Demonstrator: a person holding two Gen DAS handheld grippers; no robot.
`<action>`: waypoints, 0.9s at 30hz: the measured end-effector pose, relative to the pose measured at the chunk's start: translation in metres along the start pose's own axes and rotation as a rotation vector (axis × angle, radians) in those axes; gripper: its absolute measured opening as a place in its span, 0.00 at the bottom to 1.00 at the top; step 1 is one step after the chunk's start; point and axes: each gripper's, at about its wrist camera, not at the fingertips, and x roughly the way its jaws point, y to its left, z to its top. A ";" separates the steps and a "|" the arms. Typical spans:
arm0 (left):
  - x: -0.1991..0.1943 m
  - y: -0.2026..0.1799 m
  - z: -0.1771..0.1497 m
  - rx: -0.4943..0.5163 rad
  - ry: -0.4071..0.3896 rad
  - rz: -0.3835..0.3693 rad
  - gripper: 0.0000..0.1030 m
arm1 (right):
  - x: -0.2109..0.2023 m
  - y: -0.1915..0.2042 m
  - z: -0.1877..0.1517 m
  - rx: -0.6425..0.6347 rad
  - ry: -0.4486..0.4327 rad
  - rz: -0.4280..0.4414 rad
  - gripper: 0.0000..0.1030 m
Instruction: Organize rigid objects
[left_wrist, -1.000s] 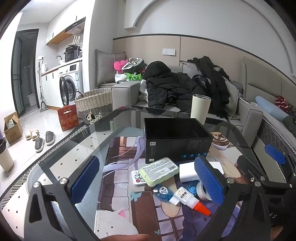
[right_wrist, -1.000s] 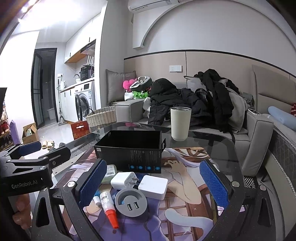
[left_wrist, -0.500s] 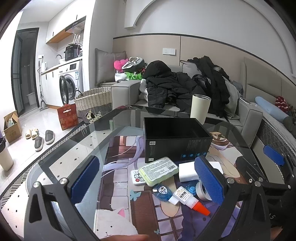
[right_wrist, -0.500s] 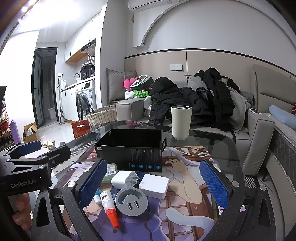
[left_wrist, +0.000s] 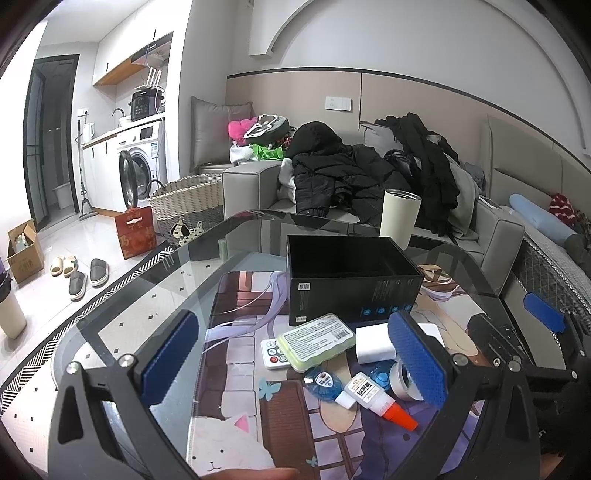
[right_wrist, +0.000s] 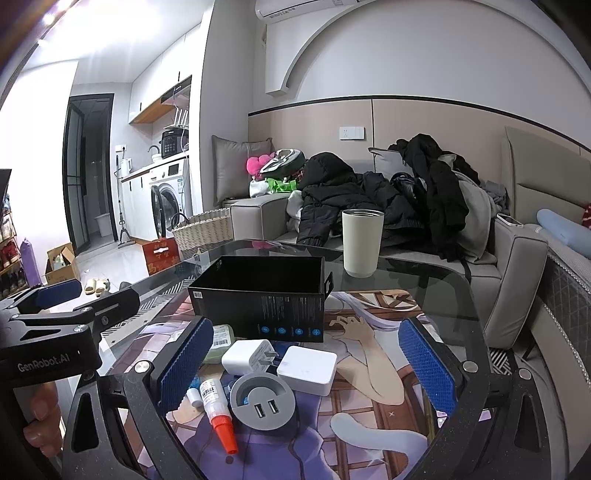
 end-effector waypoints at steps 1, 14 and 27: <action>0.000 0.000 0.000 -0.001 0.000 0.000 1.00 | 0.000 0.000 0.000 0.003 0.000 0.000 0.99; 0.000 0.001 -0.001 -0.008 0.003 -0.002 1.00 | 0.003 -0.002 -0.004 0.012 0.008 0.007 0.99; 0.010 0.002 0.001 -0.041 0.071 0.012 1.00 | 0.012 -0.008 0.005 0.040 0.048 0.020 0.99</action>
